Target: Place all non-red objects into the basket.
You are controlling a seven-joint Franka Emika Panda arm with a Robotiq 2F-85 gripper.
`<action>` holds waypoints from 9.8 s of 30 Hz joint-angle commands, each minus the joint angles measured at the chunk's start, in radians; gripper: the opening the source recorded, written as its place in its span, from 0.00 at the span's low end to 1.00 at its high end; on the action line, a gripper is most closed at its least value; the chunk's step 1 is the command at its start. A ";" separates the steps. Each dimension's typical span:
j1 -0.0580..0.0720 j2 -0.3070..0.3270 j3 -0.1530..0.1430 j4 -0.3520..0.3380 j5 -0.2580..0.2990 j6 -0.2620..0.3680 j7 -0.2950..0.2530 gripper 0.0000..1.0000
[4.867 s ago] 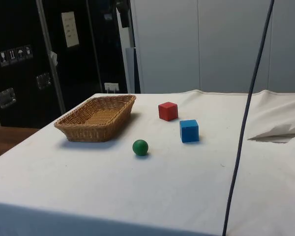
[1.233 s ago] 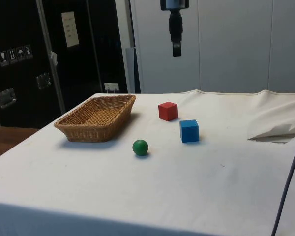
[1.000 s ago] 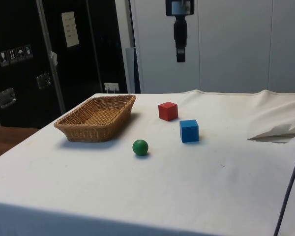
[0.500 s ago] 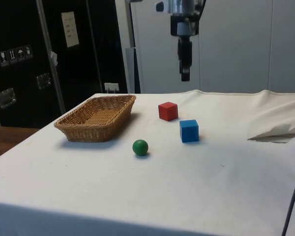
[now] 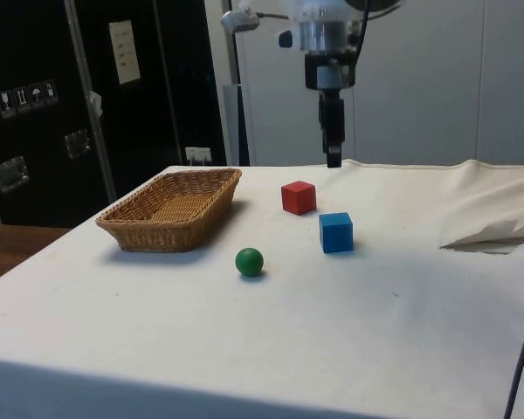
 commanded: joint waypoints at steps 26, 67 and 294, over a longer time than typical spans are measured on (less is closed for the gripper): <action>0.011 0.180 0.063 -0.019 0.228 0.145 -0.132 1.00; 0.006 0.307 0.091 -0.019 0.223 0.326 -0.123 1.00; -0.073 0.994 -0.046 1.188 0.537 -0.239 -0.276 0.03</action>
